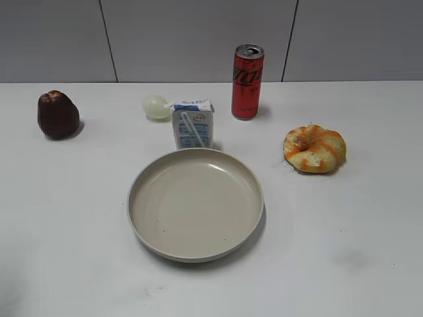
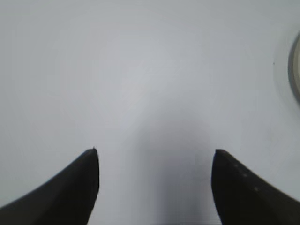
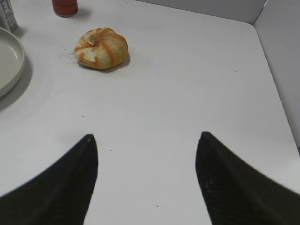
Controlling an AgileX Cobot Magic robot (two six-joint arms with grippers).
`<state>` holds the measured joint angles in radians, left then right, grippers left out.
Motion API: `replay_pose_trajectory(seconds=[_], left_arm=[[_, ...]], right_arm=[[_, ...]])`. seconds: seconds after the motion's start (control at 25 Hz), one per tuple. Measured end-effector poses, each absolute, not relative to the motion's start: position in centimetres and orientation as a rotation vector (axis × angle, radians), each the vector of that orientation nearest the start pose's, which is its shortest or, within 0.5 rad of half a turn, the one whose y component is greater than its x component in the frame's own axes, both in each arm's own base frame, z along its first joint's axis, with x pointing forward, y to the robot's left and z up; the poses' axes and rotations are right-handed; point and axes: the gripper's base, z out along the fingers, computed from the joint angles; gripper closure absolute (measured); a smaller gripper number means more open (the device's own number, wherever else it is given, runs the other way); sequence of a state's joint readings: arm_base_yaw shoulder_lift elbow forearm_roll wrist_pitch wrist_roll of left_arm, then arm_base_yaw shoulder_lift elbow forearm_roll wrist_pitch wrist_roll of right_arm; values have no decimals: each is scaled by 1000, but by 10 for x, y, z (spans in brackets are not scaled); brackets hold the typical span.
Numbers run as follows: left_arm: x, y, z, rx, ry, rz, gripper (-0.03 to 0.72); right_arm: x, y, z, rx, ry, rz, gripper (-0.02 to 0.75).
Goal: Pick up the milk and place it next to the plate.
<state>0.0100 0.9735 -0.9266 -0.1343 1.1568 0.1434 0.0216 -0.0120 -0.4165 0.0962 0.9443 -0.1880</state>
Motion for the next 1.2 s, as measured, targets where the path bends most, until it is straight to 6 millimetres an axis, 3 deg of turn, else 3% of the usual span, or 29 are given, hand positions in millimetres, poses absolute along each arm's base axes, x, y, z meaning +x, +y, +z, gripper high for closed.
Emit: replay_pose_trajectory(seconds=[0.28, 0.56, 1.2], left_arm=[[94, -10, 290, 140, 2563, -113, 126], [48, -10, 275, 140, 2373, -95, 129], [5, -10, 275, 127, 2131, -75, 129]], right_arm=[[7, 7, 263, -202, 1986, 7, 241], [7, 7, 263, -202, 1986, 7, 241], [7, 7, 263, -202, 1986, 7, 241]])
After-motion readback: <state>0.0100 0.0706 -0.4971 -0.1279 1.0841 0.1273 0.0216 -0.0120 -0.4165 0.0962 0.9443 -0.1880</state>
